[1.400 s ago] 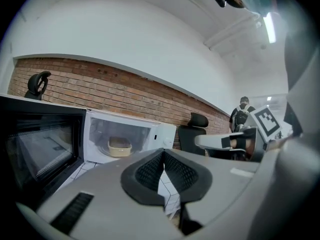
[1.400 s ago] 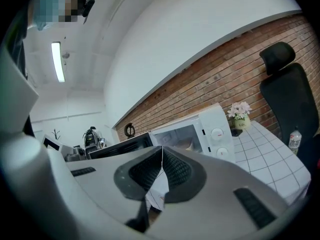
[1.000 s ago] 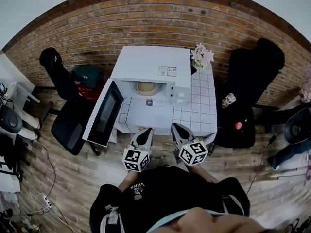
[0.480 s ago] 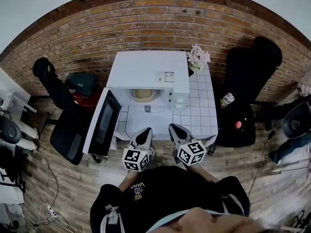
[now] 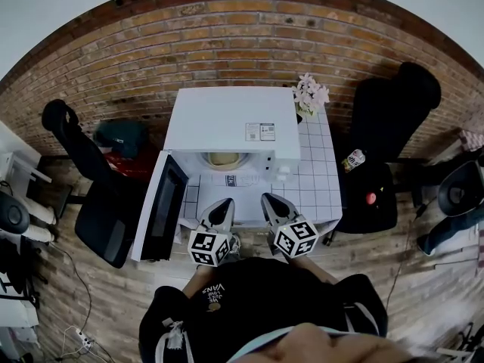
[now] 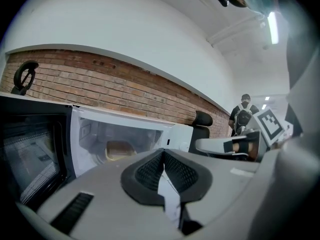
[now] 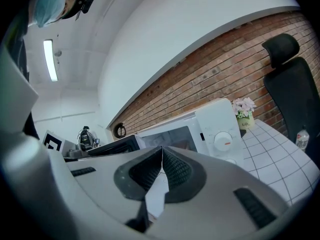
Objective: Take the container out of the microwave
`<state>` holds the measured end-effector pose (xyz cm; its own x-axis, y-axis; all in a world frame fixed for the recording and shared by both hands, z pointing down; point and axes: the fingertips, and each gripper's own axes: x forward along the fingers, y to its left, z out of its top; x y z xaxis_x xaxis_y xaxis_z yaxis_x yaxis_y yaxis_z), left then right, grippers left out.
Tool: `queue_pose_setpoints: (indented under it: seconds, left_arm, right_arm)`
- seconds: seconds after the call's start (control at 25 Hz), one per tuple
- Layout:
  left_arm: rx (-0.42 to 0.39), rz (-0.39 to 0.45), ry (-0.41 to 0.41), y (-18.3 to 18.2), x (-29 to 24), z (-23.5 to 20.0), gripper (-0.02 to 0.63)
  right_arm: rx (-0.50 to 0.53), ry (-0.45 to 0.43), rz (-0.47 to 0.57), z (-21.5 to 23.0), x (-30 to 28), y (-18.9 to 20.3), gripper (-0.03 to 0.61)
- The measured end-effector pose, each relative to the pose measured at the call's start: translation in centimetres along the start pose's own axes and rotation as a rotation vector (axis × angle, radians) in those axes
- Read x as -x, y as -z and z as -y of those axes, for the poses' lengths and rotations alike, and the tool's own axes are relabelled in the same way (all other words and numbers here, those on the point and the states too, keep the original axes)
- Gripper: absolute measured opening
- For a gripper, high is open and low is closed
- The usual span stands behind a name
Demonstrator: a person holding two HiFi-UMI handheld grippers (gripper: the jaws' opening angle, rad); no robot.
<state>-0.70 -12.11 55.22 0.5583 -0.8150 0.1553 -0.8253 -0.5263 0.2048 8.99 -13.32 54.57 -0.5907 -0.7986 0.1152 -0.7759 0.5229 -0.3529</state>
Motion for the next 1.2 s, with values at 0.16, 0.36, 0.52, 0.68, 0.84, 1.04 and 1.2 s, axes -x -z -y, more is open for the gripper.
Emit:
queue_pose_setpoints:
  seconds: [0.16, 0.36, 0.52, 0.68, 0.84, 1.04, 1.2]
  left_arm:
    - [0.008, -0.002, -0.001, -0.3, -1.0, -1.5, 0.011]
    - [0.020, -0.006, -0.009, 0.0, -2.1, -3.6, 0.011]
    - [0.030, 0.000, -0.012, -0.2, -2.8, -5.1, 0.011]
    - [0.044, -0.004, -0.029, 0.2, -3.5, -6.6, 0.011]
    - [0.063, 0.000, -0.040, 0.3, -4.2, -8.0, 0.012]
    - [0.129, 0.010, -0.053, 0.5, -5.3, -9.8, 0.018]
    - [0.172, -0.013, -0.050, 1.0, -6.3, -10.9, 0.120]
  right_arm:
    - [-0.026, 0.007, -0.002, 0.7, -1.9, 0.1, 0.005]
    - [-0.041, 0.025, -0.013, 1.3, -4.3, 0.7, 0.005]
    - [-0.065, 0.045, -0.021, 2.0, -5.8, 1.1, 0.006]
    - [-0.090, 0.059, -0.012, 2.5, -7.1, 1.3, 0.006]
    - [-0.107, 0.080, -0.014, 3.0, -8.4, 1.8, 0.006]
    - [-0.169, 0.082, -0.010, 3.5, -10.1, 2.5, 0.008]
    - [-0.193, 0.083, -0.027, 4.0, -11.5, 3.1, 0.032]
